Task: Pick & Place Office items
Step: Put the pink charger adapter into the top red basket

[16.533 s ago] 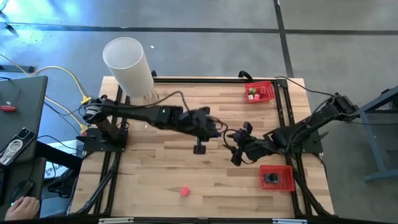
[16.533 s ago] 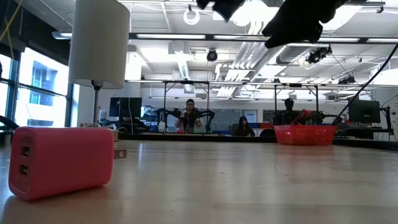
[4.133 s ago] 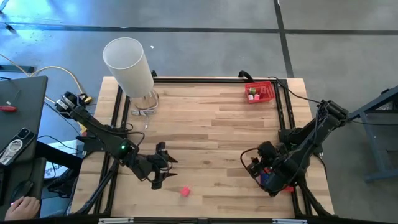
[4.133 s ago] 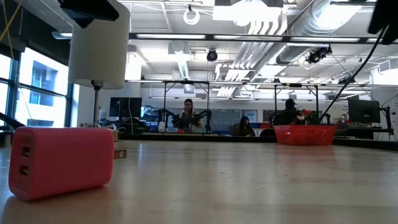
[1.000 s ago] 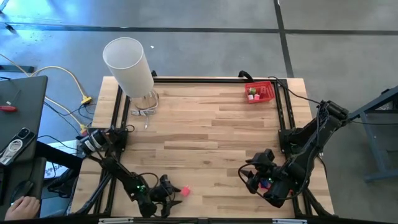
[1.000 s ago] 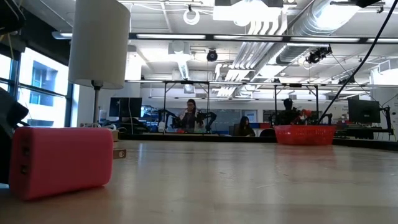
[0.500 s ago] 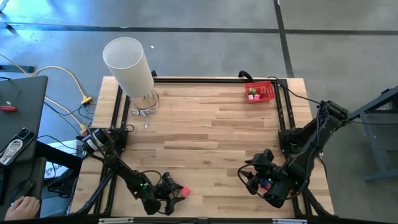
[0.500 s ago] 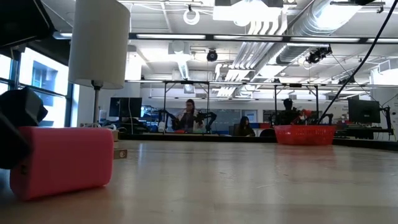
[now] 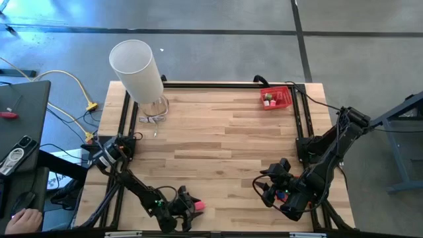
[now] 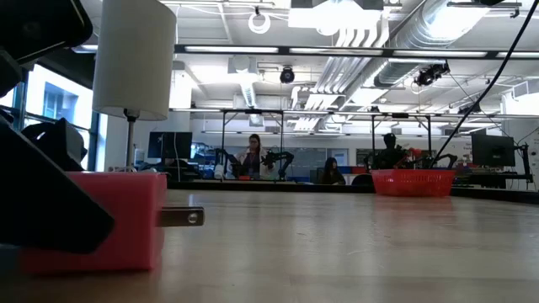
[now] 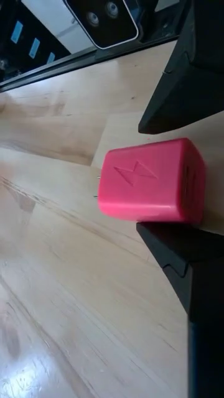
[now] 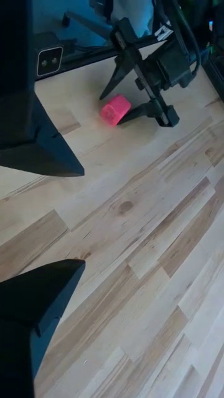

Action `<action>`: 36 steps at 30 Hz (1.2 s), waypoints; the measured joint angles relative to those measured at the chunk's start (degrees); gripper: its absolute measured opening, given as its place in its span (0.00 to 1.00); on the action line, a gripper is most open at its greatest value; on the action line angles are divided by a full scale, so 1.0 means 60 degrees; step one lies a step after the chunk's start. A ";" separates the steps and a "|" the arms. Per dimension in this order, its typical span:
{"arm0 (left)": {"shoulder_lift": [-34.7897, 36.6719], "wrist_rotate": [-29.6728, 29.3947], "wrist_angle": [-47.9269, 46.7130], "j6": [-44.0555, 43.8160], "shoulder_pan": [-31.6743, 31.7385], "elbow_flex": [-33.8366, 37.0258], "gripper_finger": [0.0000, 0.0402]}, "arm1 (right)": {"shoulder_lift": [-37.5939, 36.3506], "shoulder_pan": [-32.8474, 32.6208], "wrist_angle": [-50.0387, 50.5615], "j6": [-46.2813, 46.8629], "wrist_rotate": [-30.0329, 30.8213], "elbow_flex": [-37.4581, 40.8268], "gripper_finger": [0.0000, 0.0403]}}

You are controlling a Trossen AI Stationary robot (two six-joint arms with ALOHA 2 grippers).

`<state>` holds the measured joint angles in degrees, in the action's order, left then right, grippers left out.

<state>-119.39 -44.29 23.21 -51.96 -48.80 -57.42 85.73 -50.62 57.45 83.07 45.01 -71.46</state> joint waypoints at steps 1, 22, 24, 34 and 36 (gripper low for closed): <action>-0.0005 -0.0058 0.0000 0.0000 0.0000 -0.0001 0.59 | 0.0000 -0.0002 -0.0014 0.0000 0.0000 0.0000 0.54; -0.0026 -0.0312 -0.0248 0.0845 0.0056 0.0017 0.41 | 0.0000 0.0002 -0.0156 -0.0146 0.0000 0.0000 0.54; -0.0026 -0.0318 -0.0241 0.0845 0.0076 0.0017 0.38 | 0.0000 -0.0002 -0.0156 -0.0146 0.0000 0.0000 0.54; -0.0029 -0.0315 -0.0163 0.0689 0.0091 0.0028 0.37 | 0.0000 0.0000 -0.0156 -0.0146 0.0000 0.0000 0.54; -0.0033 -0.0315 -0.0051 0.0800 0.0091 0.0036 0.37 | 0.0000 -0.0002 -0.0157 -0.0146 0.0000 0.0000 0.54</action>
<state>-119.59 -46.18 22.90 -47.17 -48.25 -57.21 85.73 -50.63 56.50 82.19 45.01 -71.46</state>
